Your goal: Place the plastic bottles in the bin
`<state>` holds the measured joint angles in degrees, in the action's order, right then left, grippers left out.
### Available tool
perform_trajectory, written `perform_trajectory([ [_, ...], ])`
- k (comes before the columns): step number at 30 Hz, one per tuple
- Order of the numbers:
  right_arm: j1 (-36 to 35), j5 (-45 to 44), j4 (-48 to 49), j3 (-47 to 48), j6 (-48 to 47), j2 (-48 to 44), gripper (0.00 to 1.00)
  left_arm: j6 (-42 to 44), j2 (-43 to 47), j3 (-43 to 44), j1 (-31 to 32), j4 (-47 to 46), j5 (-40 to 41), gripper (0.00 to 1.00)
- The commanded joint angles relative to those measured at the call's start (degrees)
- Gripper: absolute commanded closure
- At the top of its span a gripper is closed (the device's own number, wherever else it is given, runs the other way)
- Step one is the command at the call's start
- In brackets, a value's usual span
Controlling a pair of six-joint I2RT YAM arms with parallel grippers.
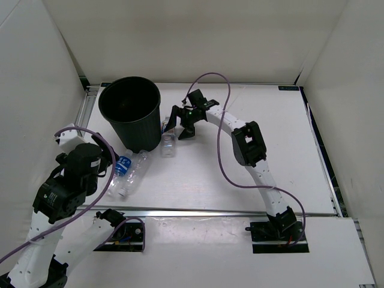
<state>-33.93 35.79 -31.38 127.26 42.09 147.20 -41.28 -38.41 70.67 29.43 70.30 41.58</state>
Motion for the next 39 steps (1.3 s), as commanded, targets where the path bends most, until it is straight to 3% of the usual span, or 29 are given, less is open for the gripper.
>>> perform_trajectory([
  [1, 0.3, -1.7, 0.5, 1.7, 0.2, 2.3, 0.01, -0.6, -0.4, 1.1, -0.2, 0.0, -0.7, 0.00],
  [11, -1.3, -2.3, 3.1, 2.4, 2.5, 5.0, 0.02, -0.1, -0.4, 2.3, -0.2, 1.1, -0.7, 0.00],
  [17, -1.3, -2.3, 3.7, 4.7, 4.9, 6.7, 0.21, -0.1, -1.0, 2.8, -0.2, 2.2, -0.7, 0.00],
  [22, -1.3, -1.7, 3.7, 3.6, 6.2, 6.7, 0.63, -0.1, -1.0, 2.8, -0.2, 2.2, -0.7, 0.00],
  [25, -1.3, -1.7, 3.2, 1.6, 6.2, 5.4, 0.77, -0.1, -0.4, 2.8, -0.2, 2.2, -0.2, 0.00],
  [33, 2.9, -5.5, 1.4, -12.1, 2.7, -6.6, 0.96, -0.1, 1.3, 2.3, -0.2, 1.2, 0.9, 0.00],
  [39, 5.5, -9.4, 1.4, -17.9, -1.5, -20.2, 0.99, 0.9, 2.4, 0.3, -0.2, -2.0, 2.5, 0.00],
])
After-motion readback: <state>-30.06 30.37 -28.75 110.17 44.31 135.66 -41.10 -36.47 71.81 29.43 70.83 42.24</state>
